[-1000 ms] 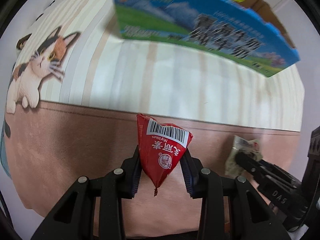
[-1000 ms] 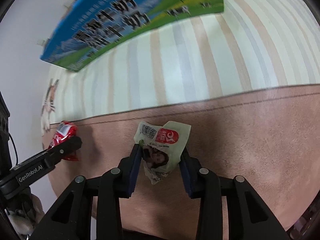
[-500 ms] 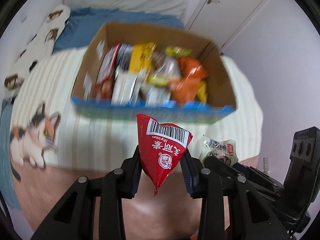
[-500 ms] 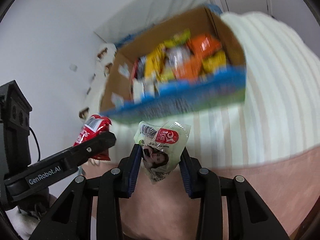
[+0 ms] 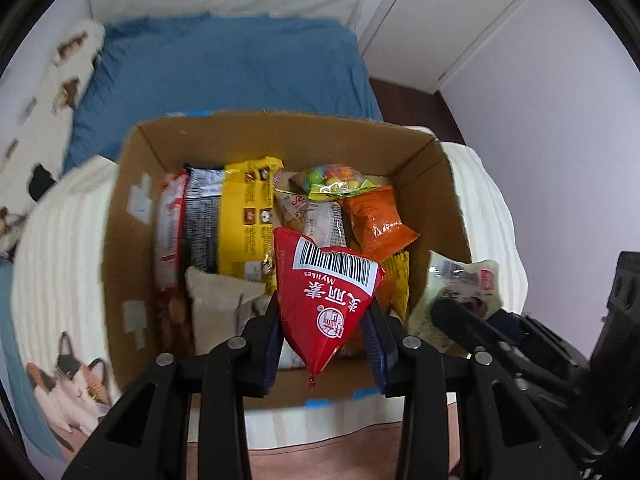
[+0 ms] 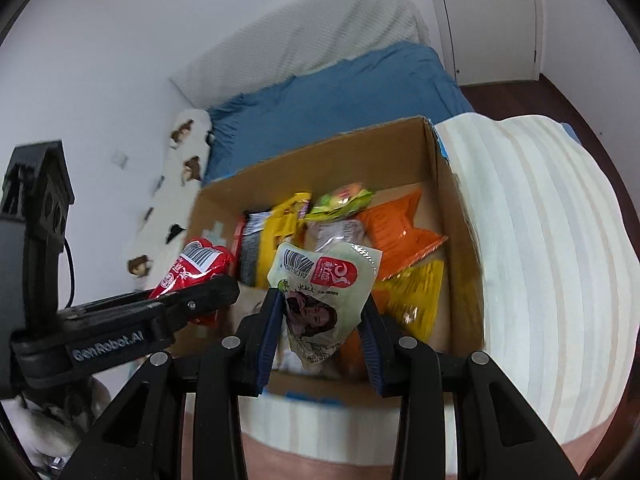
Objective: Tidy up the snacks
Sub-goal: 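Carry both bags into the box and open both tools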
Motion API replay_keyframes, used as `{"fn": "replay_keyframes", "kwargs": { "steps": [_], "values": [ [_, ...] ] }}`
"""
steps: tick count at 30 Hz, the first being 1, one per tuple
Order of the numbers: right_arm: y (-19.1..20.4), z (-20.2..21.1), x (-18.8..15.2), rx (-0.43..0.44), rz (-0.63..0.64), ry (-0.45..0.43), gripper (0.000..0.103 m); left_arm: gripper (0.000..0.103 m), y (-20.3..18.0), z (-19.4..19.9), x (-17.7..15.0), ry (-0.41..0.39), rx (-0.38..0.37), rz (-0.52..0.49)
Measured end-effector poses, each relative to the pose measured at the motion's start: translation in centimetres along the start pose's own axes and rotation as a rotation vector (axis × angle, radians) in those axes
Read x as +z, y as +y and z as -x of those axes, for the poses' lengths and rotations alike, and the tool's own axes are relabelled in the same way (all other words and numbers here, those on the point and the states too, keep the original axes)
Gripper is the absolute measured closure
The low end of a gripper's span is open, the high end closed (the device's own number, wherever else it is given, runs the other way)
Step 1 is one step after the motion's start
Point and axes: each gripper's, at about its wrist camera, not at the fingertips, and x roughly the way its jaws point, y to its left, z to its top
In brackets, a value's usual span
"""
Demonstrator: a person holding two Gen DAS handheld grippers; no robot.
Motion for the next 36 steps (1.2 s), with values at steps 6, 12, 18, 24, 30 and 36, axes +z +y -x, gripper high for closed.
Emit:
{"fn": "replay_keyframes", "kwargs": {
  "steps": [6, 12, 18, 24, 30, 36],
  "values": [
    [-1.9, -4.9, 2.0, -0.022, -0.046, 0.082, 0.063, 0.069, 1.7, -4.7, 3.2, 0.086, -0.001, 0.029],
    [-3.4, -7.7, 3.0, -0.104, -0.095, 0.155, 0.006, 0.043, 3.3, -7.5, 4.3, 0.14, 0.05, 0.069],
    [-3.1, -7.9, 3.0, -0.161, -0.057, 0.189, 0.006, 0.007, 3.8, -7.1, 4.2, 0.09, 0.152, 0.025],
    [-2.6, -8.1, 2.5, -0.208, -0.014, 0.211, 0.005, 0.006, 4.1, -6.3, 3.8, 0.072, 0.185, 0.023],
    [-2.3, -7.6, 2.0, -0.231, -0.008, 0.218, 0.005, 0.006, 4.3, -5.1, 2.6, 0.058, 0.206, 0.015],
    [-1.5, -6.6, 1.3, -0.221, 0.017, 0.206, 0.005, 0.006, 4.4, -3.0, 0.9, 0.009, 0.226, 0.026]
  ]
}}
